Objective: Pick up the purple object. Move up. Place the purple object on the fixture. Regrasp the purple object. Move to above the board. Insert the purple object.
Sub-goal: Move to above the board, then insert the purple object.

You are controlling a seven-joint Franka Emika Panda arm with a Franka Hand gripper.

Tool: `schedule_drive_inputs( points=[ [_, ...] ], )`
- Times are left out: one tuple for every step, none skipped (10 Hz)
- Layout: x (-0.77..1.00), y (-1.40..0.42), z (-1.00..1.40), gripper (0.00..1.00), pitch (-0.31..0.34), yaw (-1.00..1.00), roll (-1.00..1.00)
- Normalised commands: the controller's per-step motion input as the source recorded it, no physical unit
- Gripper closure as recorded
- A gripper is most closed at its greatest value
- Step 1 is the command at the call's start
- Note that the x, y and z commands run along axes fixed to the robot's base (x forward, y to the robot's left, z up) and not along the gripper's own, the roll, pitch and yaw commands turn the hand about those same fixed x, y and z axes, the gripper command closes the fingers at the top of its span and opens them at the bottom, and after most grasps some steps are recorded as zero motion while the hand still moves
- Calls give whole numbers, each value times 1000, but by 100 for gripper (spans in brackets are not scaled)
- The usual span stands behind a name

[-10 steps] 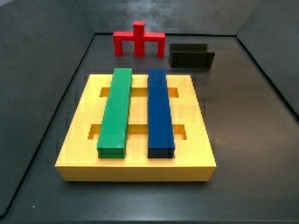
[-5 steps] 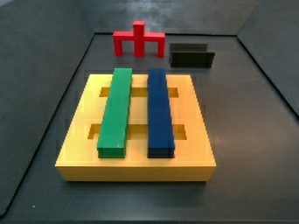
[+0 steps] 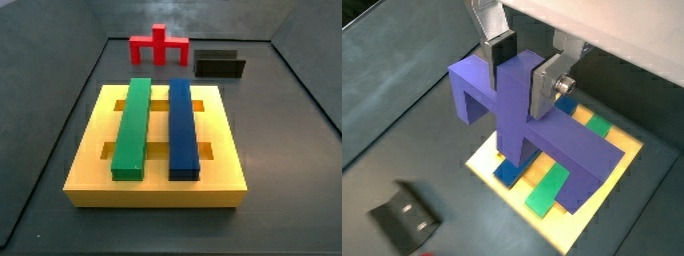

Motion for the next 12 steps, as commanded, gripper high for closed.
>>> schedule_drive_inputs(
  points=[
    [-30, 59, -20, 100, -31, 25, -920],
    [-36, 59, -11, 100, -30, 22, -847],
    [-51, 32, 0, 100, -43, 12, -770],
    [-51, 34, 2, 100, -45, 9, -763],
    [-80, 73, -2, 100, -70, 2, -540],
    [-84, 38, -2, 100, -86, -4, -372],
    [-61, 21, -6, 100, -76, 0, -243],
    [0, 0, -97, 100, -43, 0, -64],
    [0, 0, -106, 100, -41, 0, -64],
    [0, 0, -74, 100, -10, 0, -50],
    [0, 0, -134, 100, -24, 0, -66],
    [0, 0, -217, 100, -34, 0, -104]
  ],
)
